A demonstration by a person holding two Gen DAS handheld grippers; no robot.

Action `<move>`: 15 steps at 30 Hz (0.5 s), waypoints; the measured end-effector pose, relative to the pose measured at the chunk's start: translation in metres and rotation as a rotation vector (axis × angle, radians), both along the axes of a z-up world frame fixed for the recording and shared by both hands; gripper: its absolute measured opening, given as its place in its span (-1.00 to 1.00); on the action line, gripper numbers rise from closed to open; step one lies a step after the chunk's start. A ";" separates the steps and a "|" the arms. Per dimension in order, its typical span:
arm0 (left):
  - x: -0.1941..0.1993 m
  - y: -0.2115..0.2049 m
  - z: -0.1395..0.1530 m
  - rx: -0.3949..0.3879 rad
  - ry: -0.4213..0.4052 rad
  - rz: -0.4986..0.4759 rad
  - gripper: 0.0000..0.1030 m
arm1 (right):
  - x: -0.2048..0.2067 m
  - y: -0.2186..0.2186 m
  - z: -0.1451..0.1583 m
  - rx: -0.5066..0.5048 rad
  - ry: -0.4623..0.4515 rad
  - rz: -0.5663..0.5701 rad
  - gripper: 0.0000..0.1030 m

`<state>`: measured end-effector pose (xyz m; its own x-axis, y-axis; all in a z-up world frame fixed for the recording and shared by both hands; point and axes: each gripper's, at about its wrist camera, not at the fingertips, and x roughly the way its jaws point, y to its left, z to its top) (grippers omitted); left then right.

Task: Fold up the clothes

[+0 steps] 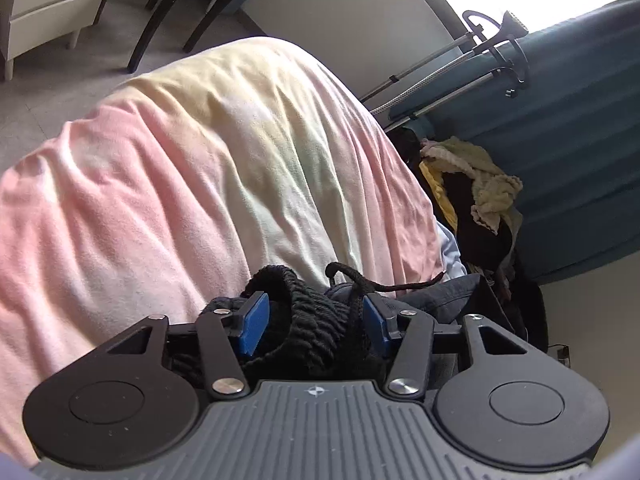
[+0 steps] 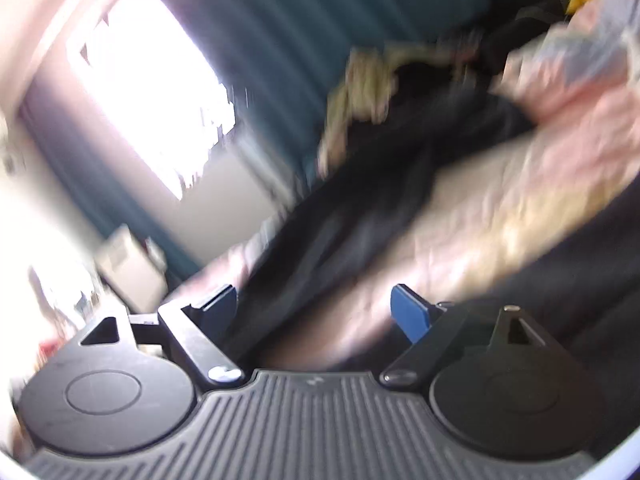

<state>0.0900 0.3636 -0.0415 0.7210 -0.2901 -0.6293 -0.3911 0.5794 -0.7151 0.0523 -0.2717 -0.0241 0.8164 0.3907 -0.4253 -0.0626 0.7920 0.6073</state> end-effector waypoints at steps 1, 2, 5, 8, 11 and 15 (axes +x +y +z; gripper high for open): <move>0.005 -0.003 -0.002 -0.024 -0.005 -0.016 -0.09 | 0.005 0.007 -0.006 -0.034 0.017 0.029 0.64; 0.008 -0.009 -0.001 -0.023 -0.016 -0.033 -0.21 | 0.009 0.011 -0.009 -0.074 0.024 0.046 0.64; 0.010 -0.036 0.014 0.057 -0.062 -0.109 -0.50 | 0.015 0.010 -0.012 -0.131 0.023 0.035 0.64; -0.008 -0.080 0.031 0.177 -0.149 -0.264 -0.51 | 0.021 0.008 -0.022 -0.119 -0.020 0.037 0.64; -0.030 -0.130 0.035 0.249 -0.146 -0.454 -0.51 | 0.026 0.047 -0.033 -0.374 -0.125 0.050 0.60; -0.045 -0.177 0.026 0.323 -0.054 -0.643 -0.51 | 0.036 0.097 -0.027 -0.436 -0.315 0.196 0.56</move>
